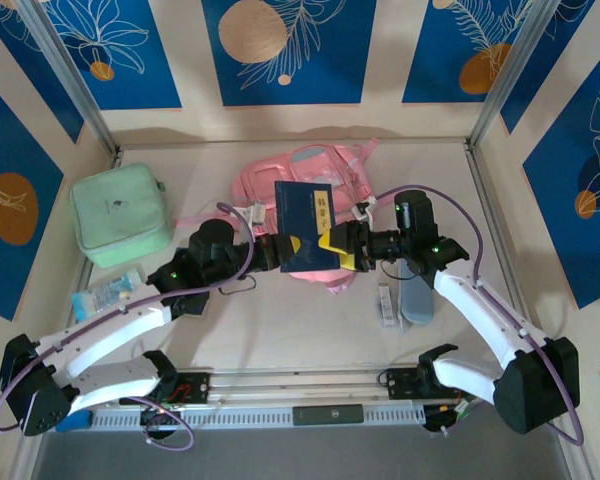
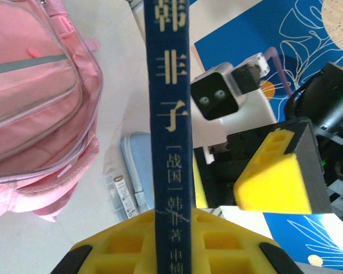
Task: Pack the student bag
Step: Pick up the book from the bottom-center of the table.
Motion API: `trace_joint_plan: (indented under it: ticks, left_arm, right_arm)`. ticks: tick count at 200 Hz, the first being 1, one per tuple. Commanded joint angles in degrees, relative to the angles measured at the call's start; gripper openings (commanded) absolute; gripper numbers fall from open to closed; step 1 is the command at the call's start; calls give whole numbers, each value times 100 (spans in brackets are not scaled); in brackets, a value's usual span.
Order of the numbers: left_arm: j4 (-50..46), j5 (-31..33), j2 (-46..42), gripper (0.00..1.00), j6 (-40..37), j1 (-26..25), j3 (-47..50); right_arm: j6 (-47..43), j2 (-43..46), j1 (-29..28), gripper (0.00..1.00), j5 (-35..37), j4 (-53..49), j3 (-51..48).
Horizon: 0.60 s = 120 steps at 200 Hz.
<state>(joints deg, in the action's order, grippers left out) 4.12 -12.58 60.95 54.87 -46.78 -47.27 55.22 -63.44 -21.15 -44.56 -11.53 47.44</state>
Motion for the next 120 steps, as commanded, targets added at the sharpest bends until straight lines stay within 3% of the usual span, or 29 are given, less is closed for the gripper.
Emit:
trace_joint_plan:
  ticks: [1,43,65,97,120]
  left_arm:
    - [907,-229,78,0,227,21,-312]
    - [1026,-172,145,0,249,18,-302]
    - [525,40,108,0,62,26,-318]
    - [-149,354,-68,0,-249,29,-411]
    - [-23,314,-100,0,-151,24,-315]
  right_arm:
    - [579,-73,-106,84,-493,596,-103]
    - [1023,-40,-144,88,-555,1049,-137]
    - [1421,176,-19,88,-770,1704,-344]
    - [1057,724,236,84,-522,912,-359]
    - [1507,885,392,82,-683,1550,-623]
